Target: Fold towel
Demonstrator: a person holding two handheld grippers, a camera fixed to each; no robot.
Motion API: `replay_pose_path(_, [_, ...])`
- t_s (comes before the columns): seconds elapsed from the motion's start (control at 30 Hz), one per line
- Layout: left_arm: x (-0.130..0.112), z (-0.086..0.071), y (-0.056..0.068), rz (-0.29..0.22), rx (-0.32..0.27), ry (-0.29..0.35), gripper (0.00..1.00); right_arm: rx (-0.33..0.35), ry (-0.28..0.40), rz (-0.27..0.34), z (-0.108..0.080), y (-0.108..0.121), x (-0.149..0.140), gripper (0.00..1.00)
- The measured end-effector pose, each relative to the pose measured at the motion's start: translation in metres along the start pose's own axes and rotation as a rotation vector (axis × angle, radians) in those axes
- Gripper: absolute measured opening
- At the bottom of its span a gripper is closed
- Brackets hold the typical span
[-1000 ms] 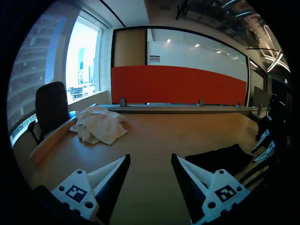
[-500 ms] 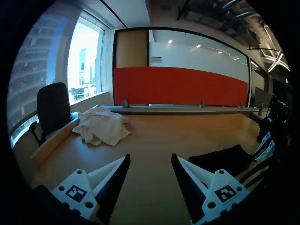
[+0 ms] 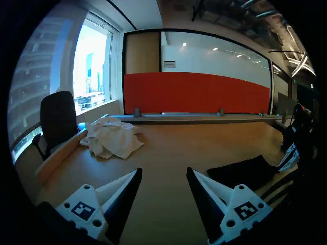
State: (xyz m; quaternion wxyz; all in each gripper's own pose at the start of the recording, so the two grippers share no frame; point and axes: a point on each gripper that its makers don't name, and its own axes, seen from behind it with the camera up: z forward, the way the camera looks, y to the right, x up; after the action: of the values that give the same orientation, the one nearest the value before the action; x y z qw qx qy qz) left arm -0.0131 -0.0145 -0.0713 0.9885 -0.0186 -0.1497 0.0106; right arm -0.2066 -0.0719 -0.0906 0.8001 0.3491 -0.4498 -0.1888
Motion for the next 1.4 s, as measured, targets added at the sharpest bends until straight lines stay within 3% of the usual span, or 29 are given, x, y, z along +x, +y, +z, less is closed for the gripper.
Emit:
replay_pose_path(0.23, [0.001,-0.001,-0.002,0.002,0.002,0.0,0.8,0.0,0.002,-0.007,0.001,0.001,0.001,0.16])
replay_pose_path(0.33, [0.001,-0.001,-0.003,0.003,0.003,0.0,0.8,-0.004,0.007,-0.009,0.001,0.001,0.002,0.06])
replay_pose_path(0.7, [0.0,-0.003,-0.006,0.003,0.009,-0.004,0.8,-0.008,0.042,-0.008,-0.006,0.001,0.016,0.06])
replay_pose_path(1.4, [0.0,-0.005,-0.012,-0.002,0.019,-0.005,0.8,-0.008,0.166,-0.127,-0.034,-0.006,0.103,0.07])
